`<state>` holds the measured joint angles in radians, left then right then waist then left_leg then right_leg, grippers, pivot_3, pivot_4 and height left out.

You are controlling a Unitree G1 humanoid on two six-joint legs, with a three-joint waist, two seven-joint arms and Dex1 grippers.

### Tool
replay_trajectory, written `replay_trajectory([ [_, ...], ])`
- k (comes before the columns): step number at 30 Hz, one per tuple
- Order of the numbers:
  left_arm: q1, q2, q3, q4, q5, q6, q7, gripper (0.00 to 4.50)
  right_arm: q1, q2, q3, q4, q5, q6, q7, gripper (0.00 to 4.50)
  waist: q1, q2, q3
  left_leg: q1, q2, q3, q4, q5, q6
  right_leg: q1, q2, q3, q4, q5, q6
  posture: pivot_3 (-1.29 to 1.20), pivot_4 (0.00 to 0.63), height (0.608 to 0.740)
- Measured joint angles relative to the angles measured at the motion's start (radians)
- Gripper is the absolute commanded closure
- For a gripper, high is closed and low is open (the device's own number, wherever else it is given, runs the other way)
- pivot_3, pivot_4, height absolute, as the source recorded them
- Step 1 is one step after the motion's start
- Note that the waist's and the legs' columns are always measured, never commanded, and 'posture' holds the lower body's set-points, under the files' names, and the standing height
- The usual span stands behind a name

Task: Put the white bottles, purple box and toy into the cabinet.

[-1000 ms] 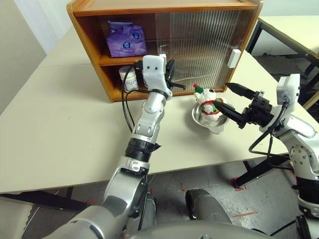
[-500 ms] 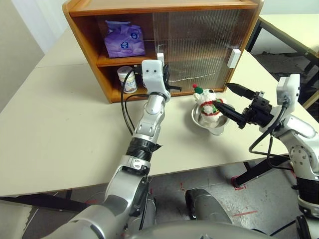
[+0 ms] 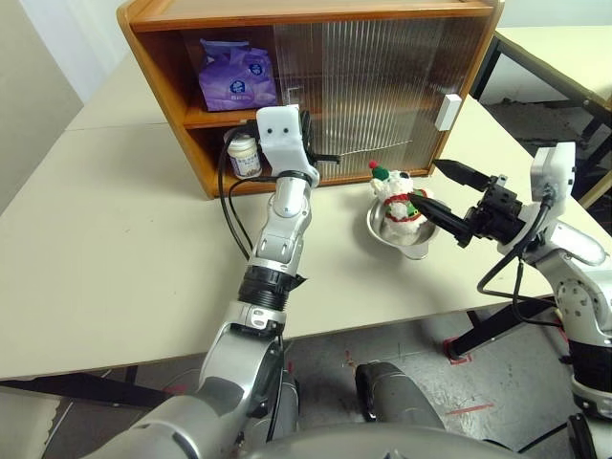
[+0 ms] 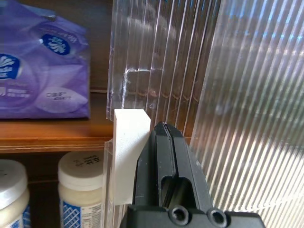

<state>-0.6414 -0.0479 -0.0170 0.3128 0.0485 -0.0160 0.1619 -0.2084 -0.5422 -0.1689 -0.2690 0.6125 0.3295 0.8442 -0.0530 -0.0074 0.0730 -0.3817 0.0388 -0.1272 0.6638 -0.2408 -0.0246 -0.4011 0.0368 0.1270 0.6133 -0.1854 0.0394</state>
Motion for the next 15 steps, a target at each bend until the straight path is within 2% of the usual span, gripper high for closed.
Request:
replay_trajectory([
  [15,0.012,0.009,0.036,0.0,0.0,0.034,0.04,4.48,-0.001,0.0,0.0,0.0,0.0,0.0,0.001,0.0,0.0,0.0,0.0,0.0,0.0,0.0,0.0,0.0,0.0,0.0,0.0,0.0,0.0,0.0,0.0,-0.08,0.071,0.74],
])
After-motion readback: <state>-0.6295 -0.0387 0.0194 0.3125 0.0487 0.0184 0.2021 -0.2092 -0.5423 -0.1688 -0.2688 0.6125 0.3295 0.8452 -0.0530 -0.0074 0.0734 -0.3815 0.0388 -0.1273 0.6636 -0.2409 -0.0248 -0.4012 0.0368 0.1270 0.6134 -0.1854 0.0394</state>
